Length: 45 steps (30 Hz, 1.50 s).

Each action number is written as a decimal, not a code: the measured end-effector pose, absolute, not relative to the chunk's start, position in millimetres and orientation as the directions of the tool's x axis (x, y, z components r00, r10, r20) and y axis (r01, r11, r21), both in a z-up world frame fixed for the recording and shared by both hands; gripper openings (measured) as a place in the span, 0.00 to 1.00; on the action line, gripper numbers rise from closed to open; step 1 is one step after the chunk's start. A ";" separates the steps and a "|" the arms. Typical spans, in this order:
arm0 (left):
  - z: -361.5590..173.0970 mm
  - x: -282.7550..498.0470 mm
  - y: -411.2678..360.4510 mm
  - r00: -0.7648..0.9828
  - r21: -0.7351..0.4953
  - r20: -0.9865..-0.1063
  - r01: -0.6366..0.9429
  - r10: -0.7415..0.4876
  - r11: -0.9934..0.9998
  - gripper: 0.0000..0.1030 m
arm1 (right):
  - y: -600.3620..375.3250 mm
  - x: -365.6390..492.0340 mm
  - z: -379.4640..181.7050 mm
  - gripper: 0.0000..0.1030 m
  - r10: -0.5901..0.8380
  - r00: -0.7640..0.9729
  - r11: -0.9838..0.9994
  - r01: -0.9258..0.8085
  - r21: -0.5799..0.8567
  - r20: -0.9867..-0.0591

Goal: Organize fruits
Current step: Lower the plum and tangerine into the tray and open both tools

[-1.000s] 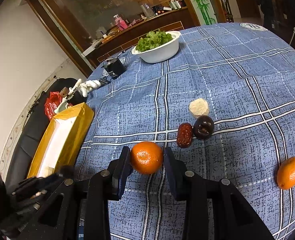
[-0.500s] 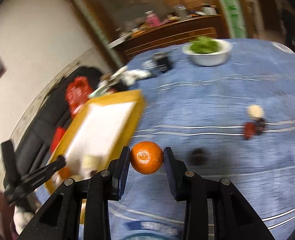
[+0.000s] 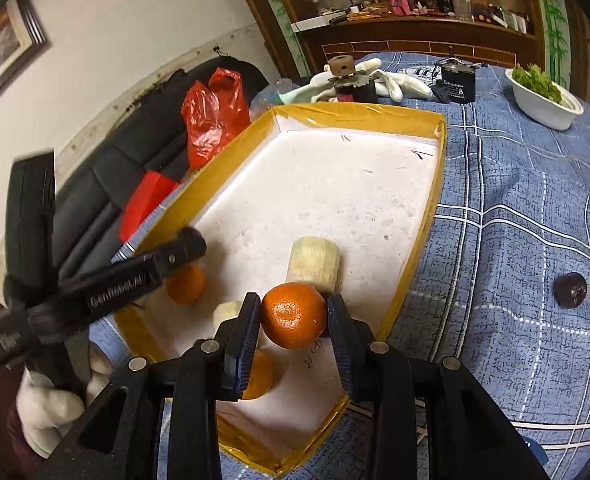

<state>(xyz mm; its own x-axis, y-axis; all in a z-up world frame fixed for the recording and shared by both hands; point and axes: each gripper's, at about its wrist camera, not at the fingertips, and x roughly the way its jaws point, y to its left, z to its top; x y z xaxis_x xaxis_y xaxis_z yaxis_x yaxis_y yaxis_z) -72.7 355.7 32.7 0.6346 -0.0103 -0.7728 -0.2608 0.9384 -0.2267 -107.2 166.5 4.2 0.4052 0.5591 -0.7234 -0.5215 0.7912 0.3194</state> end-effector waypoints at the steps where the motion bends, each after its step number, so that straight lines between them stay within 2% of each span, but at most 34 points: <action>1: 32.7 -71.8 354.6 0.635 -0.225 -0.772 -0.256 -0.012 0.940 0.22 | 165.6 -109.9 3.4 0.38 0.560 0.405 0.791 -0.522 0.320 -0.723; 9: 35.9 -70.3 352.1 0.642 -0.239 -0.766 -0.245 -0.027 0.940 0.24 | 174.7 -112.0 6.3 0.39 0.545 0.415 0.795 -0.533 0.291 -0.728; 11: 38.7 -67.9 351.5 0.641 -0.235 -0.767 -0.240 -0.028 0.942 0.33 | 175.4 -112.7 6.9 0.39 0.535 0.429 0.802 -0.530 0.277 -0.728; 13: 45.1 -64.7 351.2 0.642 -0.227 -0.767 -0.236 -0.024 0.945 0.48 | 175.2 -113.0 8.9 0.40 0.531 0.436 0.804 -0.529 0.270 -0.726; 14: 51.0 -62.5 351.1 0.646 -0.224 -0.763 -0.231 -0.023 0.947 0.51 | 173.8 -114.3 12.1 0.45 0.536 0.443 0.804 -0.529 0.272 -0.719; 16: 61.6 -59.8 350.9 0.657 -0.223 -0.753 -0.224 -0.022 0.949 0.68 | 170.4 -118.2 20.2 0.53 0.546 0.459 0.799 -0.536 0.271 -0.701; 17: 67.4 -59.6 351.2 0.663 -0.224 -0.748 -0.225 -0.020 0.948 0.72 | 169.0 -120.7 24.6 0.57 0.546 0.470 0.799 -0.539 0.265 -0.693; 19: 75.1 -63.1 350.2 0.671 -0.229 -0.741 -0.233 -0.014 0.945 0.82 | 166.1 -125.9 30.7 0.57 0.545 0.488 0.801 -0.544 0.251 -0.682; 21: 79.8 -70.2 346.3 0.671 -0.226 -0.741 -0.247 -0.002 0.942 0.87 | 161.3 -132.7 37.1 0.57 0.545 0.503 0.802 -0.546 0.243 -0.670; 27: 83.9 -95.3 323.7 0.680 -0.264 -0.732 -0.220 -0.047 0.939 0.87 | 130.2 -145.5 39.6 0.60 0.535 0.532 0.825 -0.495 0.271 -0.656; 31: 91.9 -111.6 292.8 0.695 -0.188 -0.719 -0.202 0.005 0.961 0.87 | 97.1 -150.5 34.8 0.63 0.505 0.565 0.857 -0.418 0.302 -0.652; 35: 99.1 -126.8 246.7 0.711 -0.042 -0.697 -0.167 0.091 0.985 0.87 | 64.9 -153.5 27.9 0.63 0.484 0.585 0.875 -0.335 0.350 -0.651; 45: 105.9 -145.0 190.0 0.734 0.065 -0.671 -0.080 0.102 0.995 0.87 | 14.2 -164.9 30.4 0.65 0.451 0.639 0.887 -0.247 0.390 -0.623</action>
<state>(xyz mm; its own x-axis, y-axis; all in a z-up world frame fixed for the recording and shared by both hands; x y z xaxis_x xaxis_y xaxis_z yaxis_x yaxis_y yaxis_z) -145.0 190.0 105.9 0.7343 0.1025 -0.6711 -0.0797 0.9947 0.0647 -164.9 14.2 30.4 0.6393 0.4510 -0.6227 -0.2465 0.8874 0.3896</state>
